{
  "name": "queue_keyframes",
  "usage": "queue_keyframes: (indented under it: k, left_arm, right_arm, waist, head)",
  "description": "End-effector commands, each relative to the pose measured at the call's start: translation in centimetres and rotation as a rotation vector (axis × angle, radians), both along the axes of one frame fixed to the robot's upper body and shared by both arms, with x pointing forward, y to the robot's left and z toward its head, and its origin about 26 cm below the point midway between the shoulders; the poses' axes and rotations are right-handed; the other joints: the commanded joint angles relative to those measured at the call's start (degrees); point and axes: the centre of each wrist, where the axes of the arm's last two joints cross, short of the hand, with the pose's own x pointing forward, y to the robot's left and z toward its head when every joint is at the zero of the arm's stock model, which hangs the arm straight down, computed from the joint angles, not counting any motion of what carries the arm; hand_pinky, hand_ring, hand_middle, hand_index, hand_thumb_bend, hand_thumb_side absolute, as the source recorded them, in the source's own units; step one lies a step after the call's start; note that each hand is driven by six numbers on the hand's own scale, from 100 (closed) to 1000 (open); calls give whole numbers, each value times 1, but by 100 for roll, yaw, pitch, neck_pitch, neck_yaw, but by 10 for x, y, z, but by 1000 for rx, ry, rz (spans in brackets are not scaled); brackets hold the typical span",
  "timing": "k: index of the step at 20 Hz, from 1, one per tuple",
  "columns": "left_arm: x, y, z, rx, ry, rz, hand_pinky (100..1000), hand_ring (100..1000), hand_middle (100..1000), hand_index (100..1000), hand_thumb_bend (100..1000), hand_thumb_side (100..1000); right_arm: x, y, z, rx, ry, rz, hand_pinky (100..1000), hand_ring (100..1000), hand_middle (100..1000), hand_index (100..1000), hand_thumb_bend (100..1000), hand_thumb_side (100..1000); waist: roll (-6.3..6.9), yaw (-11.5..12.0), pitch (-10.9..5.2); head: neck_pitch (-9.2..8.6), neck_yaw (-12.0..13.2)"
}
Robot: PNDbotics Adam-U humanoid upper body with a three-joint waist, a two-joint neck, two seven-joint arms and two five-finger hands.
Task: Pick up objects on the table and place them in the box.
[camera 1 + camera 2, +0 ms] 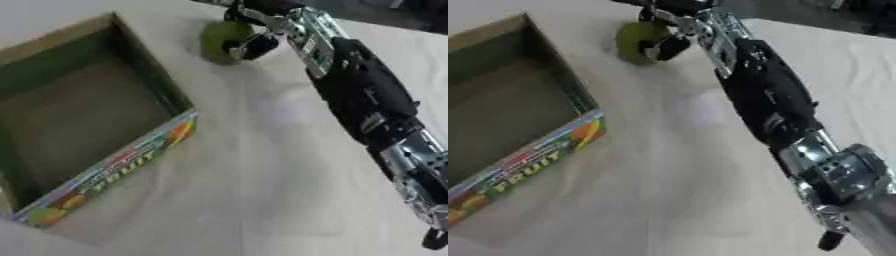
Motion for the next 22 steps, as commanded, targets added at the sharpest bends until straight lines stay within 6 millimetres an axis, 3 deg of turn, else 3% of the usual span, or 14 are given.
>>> queue_keyframes:
  k: [1,5,6,8,9,10,22]
  left_arm:
    - [-4,1,10,26,-27,5,573,659,635,737,100,569]
    - [-4,1,9,26,-25,5,573,658,633,737,100,576]
    - [-4,1,9,26,-24,5,573,658,633,737,100,578]
    - [-5,1,9,25,-22,5,574,658,632,737,100,569]
    - [-5,2,9,25,-22,5,574,658,632,737,100,569]
    - [-5,2,8,25,-20,7,574,658,631,737,100,569]
    - [-5,2,6,19,-12,9,573,655,625,736,100,570]
  right_arm:
    - [-3,-5,9,20,-18,5,756,586,494,642,100,248]
    - [-5,-4,12,12,-14,24,750,590,577,730,100,255]
    - [-6,-3,14,7,-18,30,746,589,591,743,100,300]
    - [-9,-2,18,-3,-33,43,743,594,614,769,100,258]
    - [-10,-1,19,-10,-40,47,742,598,628,782,100,359]
    - [-11,-1,21,-18,-49,52,741,600,632,787,100,264]
    - [-32,15,48,-50,-176,115,741,622,670,823,100,281]
  waist:
    - [53,3,-150]
    - [67,-15,-184]
    - [72,-22,-195]
    - [85,-40,-221]
    - [90,-47,-232]
    - [97,-55,-248]
    - [169,-144,-391]
  head:
    - [6,9]
    - [17,17]
    - [24,18]
    - [38,19]
    - [46,20]
    - [58,22]
    - [141,43]
